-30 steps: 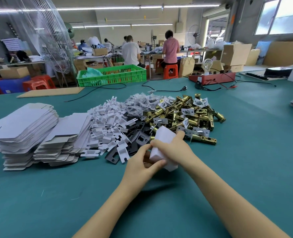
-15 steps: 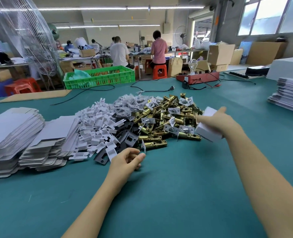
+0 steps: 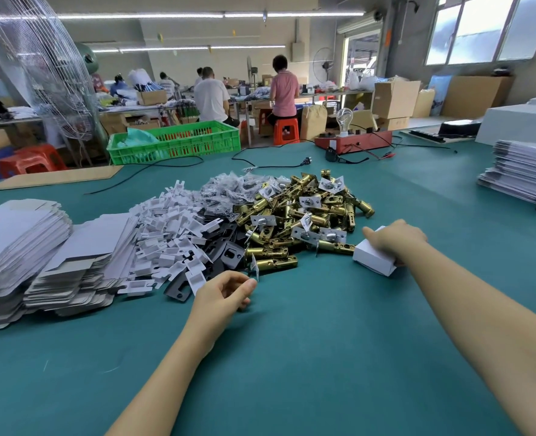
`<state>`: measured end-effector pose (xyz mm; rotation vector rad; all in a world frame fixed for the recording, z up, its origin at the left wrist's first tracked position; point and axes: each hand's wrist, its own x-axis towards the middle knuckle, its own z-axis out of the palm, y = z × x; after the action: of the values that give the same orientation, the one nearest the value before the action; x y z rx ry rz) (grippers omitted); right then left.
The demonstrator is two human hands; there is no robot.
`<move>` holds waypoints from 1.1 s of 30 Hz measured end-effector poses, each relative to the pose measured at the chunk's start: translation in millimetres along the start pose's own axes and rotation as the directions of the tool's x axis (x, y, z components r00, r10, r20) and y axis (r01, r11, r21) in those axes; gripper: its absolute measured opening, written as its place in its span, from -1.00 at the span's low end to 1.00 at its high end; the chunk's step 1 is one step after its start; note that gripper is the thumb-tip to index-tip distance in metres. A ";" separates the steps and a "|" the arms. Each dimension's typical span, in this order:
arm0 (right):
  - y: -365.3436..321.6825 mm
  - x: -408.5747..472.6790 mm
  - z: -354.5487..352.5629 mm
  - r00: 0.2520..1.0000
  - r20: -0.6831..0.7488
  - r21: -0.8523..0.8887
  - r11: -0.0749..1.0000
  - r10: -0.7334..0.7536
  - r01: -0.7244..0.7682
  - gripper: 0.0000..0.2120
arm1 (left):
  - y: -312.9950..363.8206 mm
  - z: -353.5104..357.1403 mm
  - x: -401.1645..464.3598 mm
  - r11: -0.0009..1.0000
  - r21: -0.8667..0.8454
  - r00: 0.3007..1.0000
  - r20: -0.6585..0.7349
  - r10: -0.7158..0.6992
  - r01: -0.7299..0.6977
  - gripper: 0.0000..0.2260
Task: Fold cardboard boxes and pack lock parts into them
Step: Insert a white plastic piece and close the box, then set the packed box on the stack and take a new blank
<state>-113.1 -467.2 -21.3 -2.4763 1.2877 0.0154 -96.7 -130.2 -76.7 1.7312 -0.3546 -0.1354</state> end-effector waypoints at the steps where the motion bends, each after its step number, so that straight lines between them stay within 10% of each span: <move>1: 0.6 0.5 0.2 1.000 0.007 0.055 0.998 0.026 -0.026 -0.27 | -0.1 0.0 0.3 1.000 0.000 1.000 0.002 0.000 0.000 -0.93; 7: 13.0 12.3 0.3 0.993 0.045 0.288 0.950 0.113 -0.121 -0.36 | -0.1 0.2 0.9 1.000 0.009 1.000 -0.018 -0.005 0.005 -0.92; 18: -33.9 -22.4 6.5 0.930 -0.322 -0.136 0.981 -0.175 0.137 -0.45 | 0.1 -2.1 2.3 1.000 -0.008 0.998 -0.060 -0.029 0.029 -0.88; 21: -62.7 -43.5 16.5 0.808 -0.354 -0.078 0.876 -0.471 0.476 -0.75 | 1.9 -2.9 2.7 0.998 -0.048 0.996 -0.072 -0.047 0.044 -0.87; 27: -114.0 -101.4 52.8 0.543 -0.360 -0.030 0.591 -0.758 0.806 -0.72 | 4.6 -6.9 8.6 0.976 -0.197 0.989 -0.092 -0.114 0.095 -0.85; 33: -120.5 -118.6 110.3 0.544 -0.369 0.050 0.568 -0.754 0.822 -0.74 | 11.9 -22.0 6.0 0.943 -0.329 0.991 -0.102 -0.083 0.045 -0.84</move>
<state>-70.5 -275.7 -68.9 -2.6816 0.0815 -0.7321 -86.7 -113.2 -60.2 1.4147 -0.1791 -0.1330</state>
